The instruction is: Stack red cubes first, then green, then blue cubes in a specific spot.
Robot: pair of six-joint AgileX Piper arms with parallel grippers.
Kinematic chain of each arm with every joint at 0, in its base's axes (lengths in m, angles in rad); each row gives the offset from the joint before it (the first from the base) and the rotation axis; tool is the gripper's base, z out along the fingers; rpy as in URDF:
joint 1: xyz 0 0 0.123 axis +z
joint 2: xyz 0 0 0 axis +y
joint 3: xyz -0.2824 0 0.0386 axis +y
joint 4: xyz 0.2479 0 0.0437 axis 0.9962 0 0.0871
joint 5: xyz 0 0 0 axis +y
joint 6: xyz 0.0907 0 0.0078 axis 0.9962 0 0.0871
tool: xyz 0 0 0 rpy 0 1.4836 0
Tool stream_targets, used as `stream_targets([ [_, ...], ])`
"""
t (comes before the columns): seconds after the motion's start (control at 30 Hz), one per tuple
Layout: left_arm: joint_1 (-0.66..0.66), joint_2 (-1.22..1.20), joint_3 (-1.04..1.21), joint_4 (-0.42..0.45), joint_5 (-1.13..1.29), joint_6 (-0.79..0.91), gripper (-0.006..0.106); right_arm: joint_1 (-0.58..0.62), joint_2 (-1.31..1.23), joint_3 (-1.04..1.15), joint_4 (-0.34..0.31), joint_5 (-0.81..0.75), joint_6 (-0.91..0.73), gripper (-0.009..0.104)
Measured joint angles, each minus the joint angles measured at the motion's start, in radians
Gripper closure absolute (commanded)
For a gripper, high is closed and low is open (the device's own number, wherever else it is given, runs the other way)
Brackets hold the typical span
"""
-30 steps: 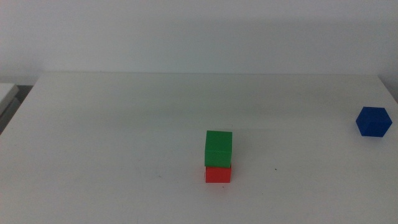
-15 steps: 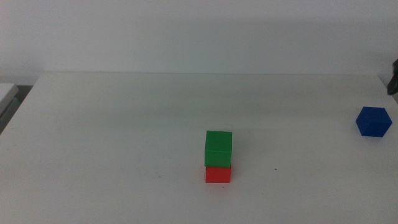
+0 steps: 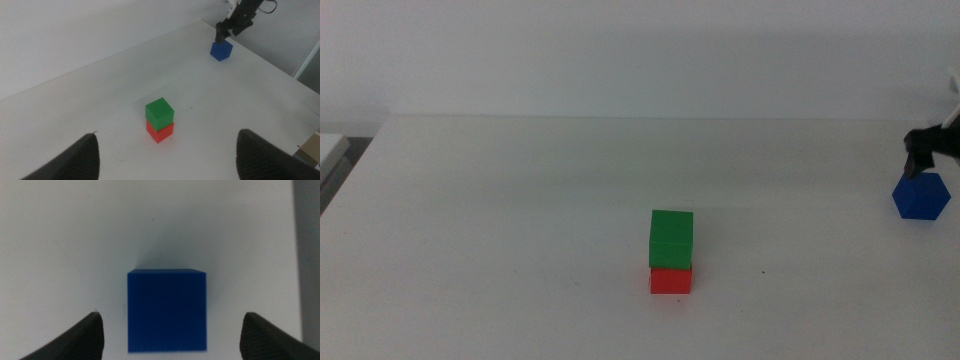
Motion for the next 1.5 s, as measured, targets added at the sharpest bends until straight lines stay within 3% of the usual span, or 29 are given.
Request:
stream_targets([
  [0.1, 0.000, 0.000, 0.000, 0.000, 0.000, 0.000, 0.007, 0.000, 0.042, 0.000, -0.002, -0.013, -0.004, 0.006],
  [0.2, 0.000, 0.000, 0.000, 0.000, 0.000, 0.000, 0.007, 0.000, 0.077, 0.000, -0.002, -0.032, -0.008, 0.016],
  [0.27, 0.000, 0.000, 0.000, 0.000, 0.000, 0.000, 0.007, 0.000, 0.096, 0.000, -0.002, -0.051, -0.008, 0.038],
  [0.4, 0.000, 0.000, 0.000, 0.000, 0.000, 0.000, 0.007, 0.000, 0.107, -0.002, -0.002, -0.057, -0.003, 0.096],
  [0.63, 0.000, 0.000, 0.000, 0.000, 0.000, 0.000, 0.007, 0.105, -0.091, -0.002, 0.030, 0.099, 0.097, 0.098],
  [0.8, 0.000, 0.000, 0.000, 0.000, 0.000, 0.000, 0.007, 0.404, -0.290, -0.009, -0.109, 0.244, 0.375, 0.098],
  [0.97, 0.000, 0.000, 0.000, 0.000, 0.000, 0.000, 0.007, 0.746, -0.333, -0.009, -0.253, 0.288, 0.635, 0.098],
  [1.1, 0.000, 0.000, 0.000, 0.000, 0.000, 0.000, 0.007, 0.937, -0.300, -0.009, -0.282, 0.288, 0.798, 0.098],
  [1.2, 0.000, 0.000, 0.000, 0.000, 0.000, 0.000, 0.007, 1.001, -0.266, -0.011, -0.282, 0.290, 0.869, 0.098],
  [1.5, 0.000, 0.000, 0.000, 0.000, 0.000, 0.000, 0.007, 1.009, -0.158, -0.071, -0.302, 0.292, 0.987, 0.098],
])
